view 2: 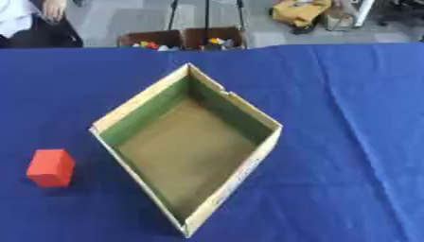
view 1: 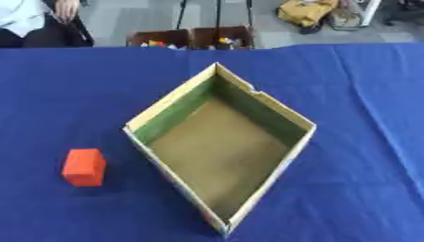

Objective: Pick up objects on the table and place them in the box.

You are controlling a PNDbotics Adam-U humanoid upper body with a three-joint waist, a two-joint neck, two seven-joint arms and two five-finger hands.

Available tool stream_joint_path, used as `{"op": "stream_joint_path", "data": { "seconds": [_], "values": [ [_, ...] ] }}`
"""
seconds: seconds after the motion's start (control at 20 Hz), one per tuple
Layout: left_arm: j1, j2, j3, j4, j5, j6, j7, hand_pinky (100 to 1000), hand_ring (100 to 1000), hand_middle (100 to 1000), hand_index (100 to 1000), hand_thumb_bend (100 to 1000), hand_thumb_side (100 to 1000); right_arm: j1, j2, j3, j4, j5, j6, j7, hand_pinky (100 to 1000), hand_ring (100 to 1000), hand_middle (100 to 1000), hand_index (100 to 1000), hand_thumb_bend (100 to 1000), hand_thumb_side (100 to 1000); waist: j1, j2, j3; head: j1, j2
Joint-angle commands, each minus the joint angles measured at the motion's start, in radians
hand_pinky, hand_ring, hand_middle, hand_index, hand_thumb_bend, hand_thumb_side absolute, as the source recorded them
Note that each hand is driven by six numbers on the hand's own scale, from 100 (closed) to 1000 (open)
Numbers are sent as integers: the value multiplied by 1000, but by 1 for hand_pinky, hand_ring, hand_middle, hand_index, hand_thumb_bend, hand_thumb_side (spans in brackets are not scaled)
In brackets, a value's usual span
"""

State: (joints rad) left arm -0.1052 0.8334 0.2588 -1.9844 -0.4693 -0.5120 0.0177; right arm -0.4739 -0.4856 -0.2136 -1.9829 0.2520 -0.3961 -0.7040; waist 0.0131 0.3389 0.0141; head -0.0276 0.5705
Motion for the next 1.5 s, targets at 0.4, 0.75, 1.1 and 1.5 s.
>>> {"op": "stream_joint_path", "data": {
  "seconds": [0.4, 0.75, 1.1, 1.5],
  "values": [
    [-20, 168, -92, -16, -155, 77, -326, 606, 781, 860, 1000, 142, 814, -3, -36, 4, -17, -17, 1, 13, 751, 725, 744, 768, 100, 562, 18, -26, -18, 17, 18],
    [-44, 228, -164, 5, -193, 99, -413, 610, 790, 872, 1000, 213, 784, -7, -36, 9, -17, -24, 4, 20, 752, 725, 744, 768, 100, 560, 22, -27, -27, 28, 5],
    [-95, 239, -232, 89, -149, 47, -540, 630, 795, 879, 999, 354, 720, -9, -31, 14, -17, -32, 5, 30, 752, 725, 745, 769, 100, 557, 26, -27, -39, 40, -2],
    [-201, 208, -264, 232, -51, 14, -700, 657, 816, 894, 1000, 480, 816, -9, -26, 19, -17, -41, 8, 42, 754, 726, 747, 769, 100, 557, 30, -29, -53, 57, 0]
  ]
}}
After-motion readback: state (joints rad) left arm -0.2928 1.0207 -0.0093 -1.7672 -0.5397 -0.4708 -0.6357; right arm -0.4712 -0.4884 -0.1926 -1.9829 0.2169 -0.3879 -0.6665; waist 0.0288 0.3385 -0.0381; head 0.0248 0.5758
